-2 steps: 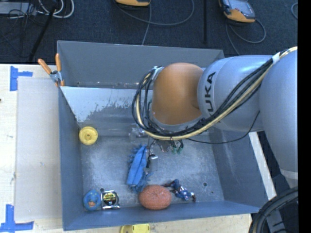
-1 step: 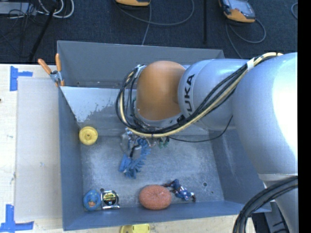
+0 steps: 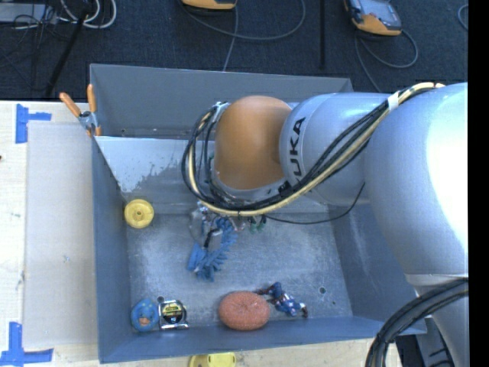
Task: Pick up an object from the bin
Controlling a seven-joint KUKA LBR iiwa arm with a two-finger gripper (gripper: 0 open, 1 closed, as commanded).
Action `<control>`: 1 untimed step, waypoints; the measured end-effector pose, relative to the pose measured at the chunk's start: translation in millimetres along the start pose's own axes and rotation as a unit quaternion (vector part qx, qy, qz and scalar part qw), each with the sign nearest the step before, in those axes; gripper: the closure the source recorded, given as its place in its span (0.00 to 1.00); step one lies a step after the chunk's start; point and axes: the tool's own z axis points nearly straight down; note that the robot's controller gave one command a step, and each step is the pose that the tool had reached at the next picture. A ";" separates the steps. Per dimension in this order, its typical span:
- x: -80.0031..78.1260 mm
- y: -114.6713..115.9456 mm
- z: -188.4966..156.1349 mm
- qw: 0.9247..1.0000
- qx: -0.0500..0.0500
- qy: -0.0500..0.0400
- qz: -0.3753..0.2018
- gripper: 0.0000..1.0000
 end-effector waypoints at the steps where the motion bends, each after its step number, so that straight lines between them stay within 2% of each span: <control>1: 0.0 0.0 0.0 1.000 0.000 0.000 0.000 1.00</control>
Offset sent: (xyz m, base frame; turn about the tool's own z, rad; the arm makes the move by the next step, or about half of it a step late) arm -0.0220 -0.0371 0.0627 -0.0671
